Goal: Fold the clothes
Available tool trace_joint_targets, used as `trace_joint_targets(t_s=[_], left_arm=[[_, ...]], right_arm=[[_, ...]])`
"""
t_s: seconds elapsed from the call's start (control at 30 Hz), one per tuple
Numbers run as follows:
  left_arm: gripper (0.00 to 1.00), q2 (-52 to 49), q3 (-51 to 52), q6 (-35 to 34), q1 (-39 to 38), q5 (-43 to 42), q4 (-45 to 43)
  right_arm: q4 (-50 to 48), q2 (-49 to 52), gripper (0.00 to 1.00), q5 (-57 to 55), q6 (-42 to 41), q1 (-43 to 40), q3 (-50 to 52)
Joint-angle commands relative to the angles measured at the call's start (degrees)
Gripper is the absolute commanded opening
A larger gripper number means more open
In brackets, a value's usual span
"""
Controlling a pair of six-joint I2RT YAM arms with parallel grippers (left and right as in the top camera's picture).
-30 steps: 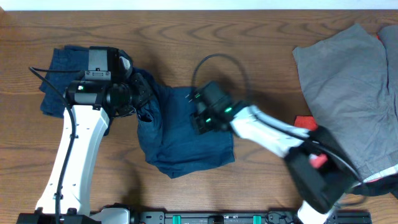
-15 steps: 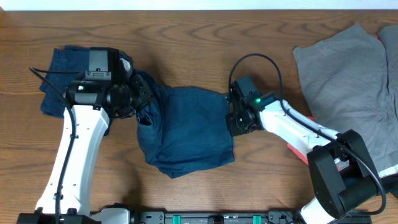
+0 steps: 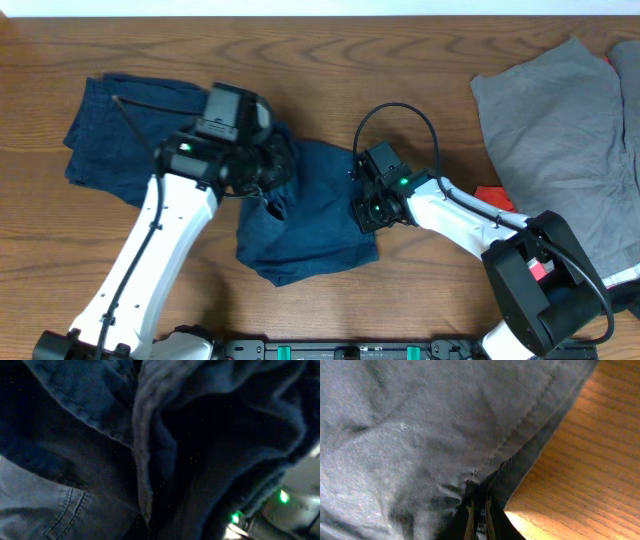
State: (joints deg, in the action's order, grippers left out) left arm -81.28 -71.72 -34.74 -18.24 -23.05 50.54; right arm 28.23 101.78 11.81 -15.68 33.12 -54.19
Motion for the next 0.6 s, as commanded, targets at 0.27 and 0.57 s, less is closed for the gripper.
trace_joint_targets(t_s=[0.27, 0.57], left_arm=[[0.07, -4.0, -1.2, -10.9, -9.3, 1.5, -1.9], [0.07, -9.8, -1.2, -18.8, -12.6, 2.5, -4.3]], right_arm=[[-0.2, 0.7, 0.09, 0.4, -0.8, 1.0, 1.6], [0.1, 0.7, 0.10, 0.4, -1.0, 1.0, 1.6]])
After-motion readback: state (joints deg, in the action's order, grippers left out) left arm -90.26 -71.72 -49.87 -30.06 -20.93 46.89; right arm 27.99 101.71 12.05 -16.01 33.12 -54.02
